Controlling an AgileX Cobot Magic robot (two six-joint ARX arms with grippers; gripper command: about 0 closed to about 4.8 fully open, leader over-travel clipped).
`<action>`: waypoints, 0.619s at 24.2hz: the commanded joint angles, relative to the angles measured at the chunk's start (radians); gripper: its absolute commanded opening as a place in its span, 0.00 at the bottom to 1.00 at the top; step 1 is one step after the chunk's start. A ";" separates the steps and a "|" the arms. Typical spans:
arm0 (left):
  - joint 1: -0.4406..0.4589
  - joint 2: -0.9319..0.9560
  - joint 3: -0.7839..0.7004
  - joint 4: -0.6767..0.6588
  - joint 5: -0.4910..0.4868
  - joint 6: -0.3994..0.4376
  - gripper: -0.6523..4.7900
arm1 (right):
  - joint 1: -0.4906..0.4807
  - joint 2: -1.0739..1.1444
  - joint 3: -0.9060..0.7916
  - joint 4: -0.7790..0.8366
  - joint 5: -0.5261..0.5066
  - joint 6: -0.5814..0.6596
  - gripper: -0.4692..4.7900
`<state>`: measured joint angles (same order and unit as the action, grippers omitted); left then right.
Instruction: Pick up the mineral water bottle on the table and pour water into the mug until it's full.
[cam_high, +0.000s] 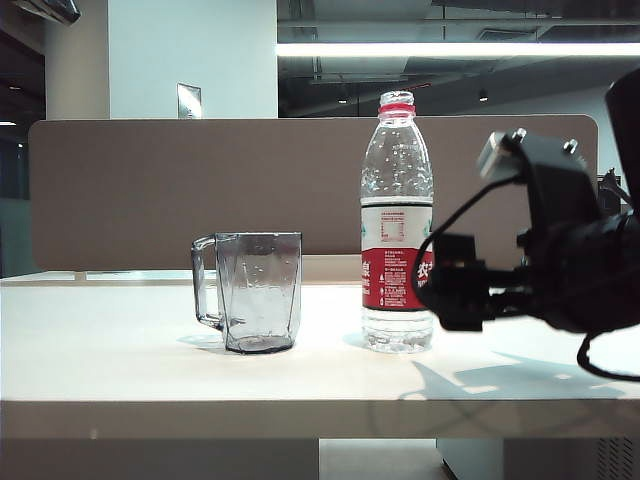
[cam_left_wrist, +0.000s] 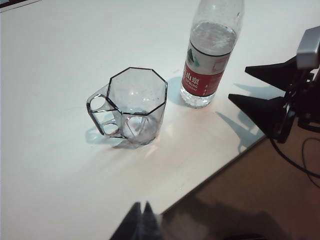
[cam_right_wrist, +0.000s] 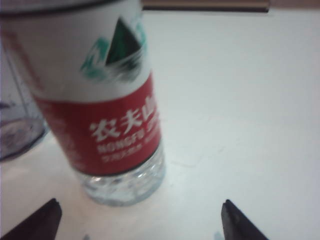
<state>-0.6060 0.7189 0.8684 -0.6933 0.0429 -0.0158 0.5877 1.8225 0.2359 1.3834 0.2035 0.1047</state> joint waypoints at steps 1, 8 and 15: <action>0.000 -0.001 0.004 0.011 0.002 0.004 0.11 | 0.001 0.004 0.028 0.026 -0.026 -0.001 0.93; 0.000 -0.001 0.004 0.011 0.002 0.004 0.11 | 0.001 0.017 0.113 0.024 -0.036 -0.004 1.00; 0.000 -0.001 0.004 0.011 0.003 0.004 0.11 | 0.001 0.116 0.234 0.024 -0.049 -0.004 1.00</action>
<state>-0.6060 0.7189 0.8684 -0.6933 0.0429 -0.0158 0.5880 1.9289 0.4519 1.3857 0.1558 0.1036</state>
